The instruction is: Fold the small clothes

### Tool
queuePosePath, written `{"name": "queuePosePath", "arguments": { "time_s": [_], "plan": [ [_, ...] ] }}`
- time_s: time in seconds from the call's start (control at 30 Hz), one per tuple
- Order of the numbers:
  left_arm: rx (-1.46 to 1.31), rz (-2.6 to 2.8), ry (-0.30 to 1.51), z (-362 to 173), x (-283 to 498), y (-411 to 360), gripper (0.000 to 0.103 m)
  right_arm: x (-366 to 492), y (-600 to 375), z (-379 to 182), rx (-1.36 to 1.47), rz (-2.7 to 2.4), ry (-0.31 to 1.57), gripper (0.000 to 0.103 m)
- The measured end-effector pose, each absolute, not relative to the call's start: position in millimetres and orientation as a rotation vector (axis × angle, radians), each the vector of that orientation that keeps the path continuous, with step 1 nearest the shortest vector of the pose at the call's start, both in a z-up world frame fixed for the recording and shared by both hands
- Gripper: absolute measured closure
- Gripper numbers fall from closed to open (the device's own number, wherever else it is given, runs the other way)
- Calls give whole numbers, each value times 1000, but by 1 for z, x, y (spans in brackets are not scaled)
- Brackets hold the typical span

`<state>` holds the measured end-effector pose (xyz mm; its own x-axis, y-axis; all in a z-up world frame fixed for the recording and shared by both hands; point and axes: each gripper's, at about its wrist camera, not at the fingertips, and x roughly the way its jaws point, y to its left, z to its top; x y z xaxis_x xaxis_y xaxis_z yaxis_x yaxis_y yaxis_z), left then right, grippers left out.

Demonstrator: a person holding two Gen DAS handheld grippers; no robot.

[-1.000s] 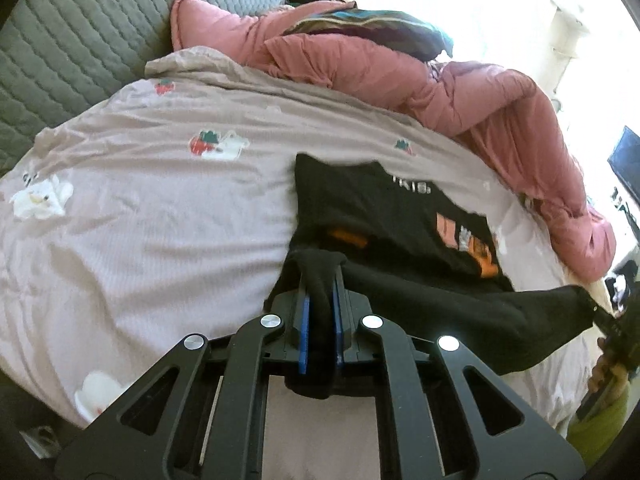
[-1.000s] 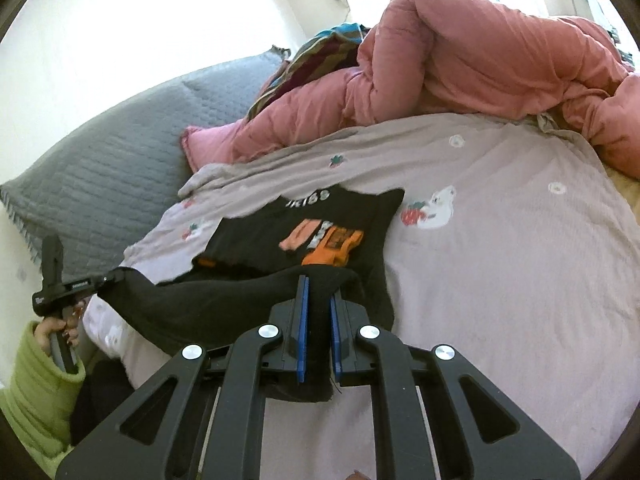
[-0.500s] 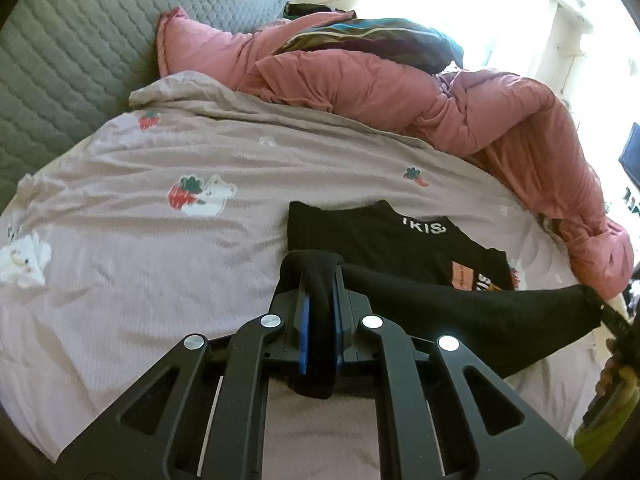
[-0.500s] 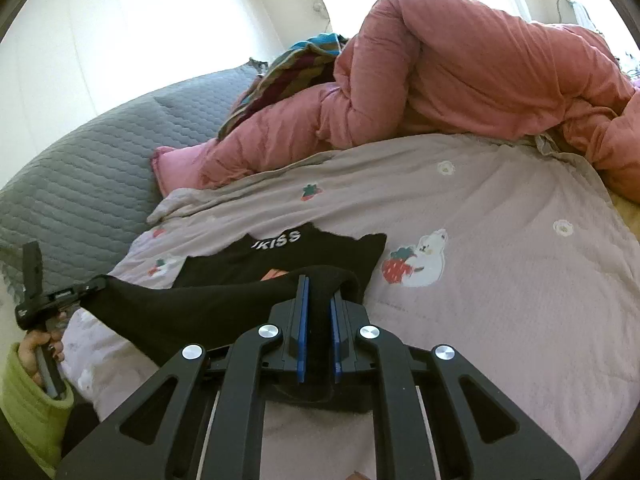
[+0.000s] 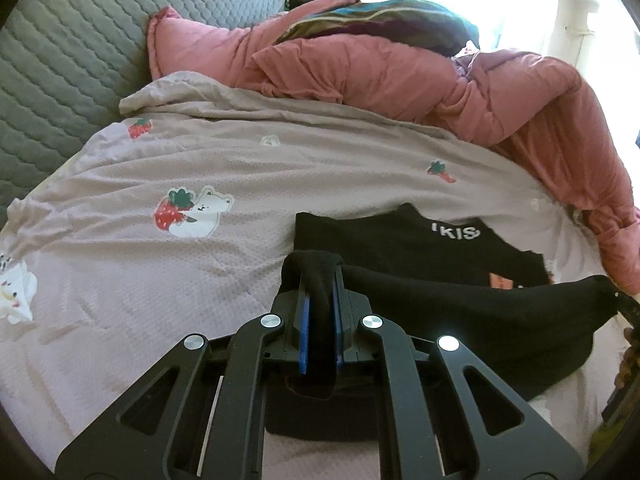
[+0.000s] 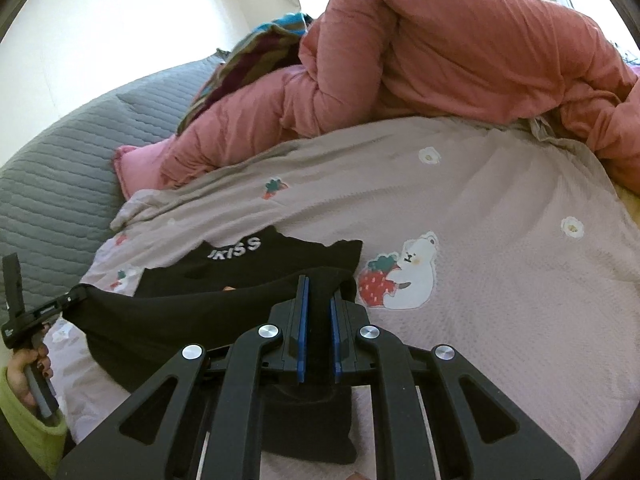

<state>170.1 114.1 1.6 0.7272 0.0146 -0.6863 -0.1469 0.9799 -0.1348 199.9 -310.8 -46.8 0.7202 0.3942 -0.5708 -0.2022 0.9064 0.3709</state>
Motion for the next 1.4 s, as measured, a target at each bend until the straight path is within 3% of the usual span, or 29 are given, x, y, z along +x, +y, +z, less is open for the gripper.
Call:
{"name": "queuePosePath", "arguments": {
  "time_s": [0.2,0.33,0.4,0.5,0.6,0.7,0.8,0.97,1.1,1.2,1.27,1.33,1.4],
  "plan": [
    [-184,107,788,-22,185,116,99,212,-305,-66,282,287,751,95],
    [-196,121,808,-36,189,122,91,214,-303,-75,277,272,778,93],
    [-208,125,810,-40,188,124,86,213,-303,-77,281,258,787,86],
    [-217,131,803,-39,185,127,71,207,-307,-75,288,230,770,56],
    [-231,132,787,-36,179,131,61,198,-311,-69,287,212,746,56],
    [-229,133,773,-32,173,131,61,185,-311,-61,273,214,711,49],
    [-223,134,756,-27,166,131,46,170,-305,-53,247,224,682,42],
    [-210,133,732,-19,155,129,45,151,-289,-45,179,260,655,39],
    [-199,142,699,-11,140,129,38,140,-271,-42,113,300,645,38],
    [-185,146,666,-4,125,130,39,133,-257,-41,74,335,643,38],
    [-180,137,658,-2,116,129,46,129,-248,-41,63,365,651,38],
    [-168,121,659,-2,108,123,63,125,-241,-42,55,391,659,42],
    [-152,91,677,-6,101,115,71,122,-231,-45,37,419,674,54]
  ]
}}
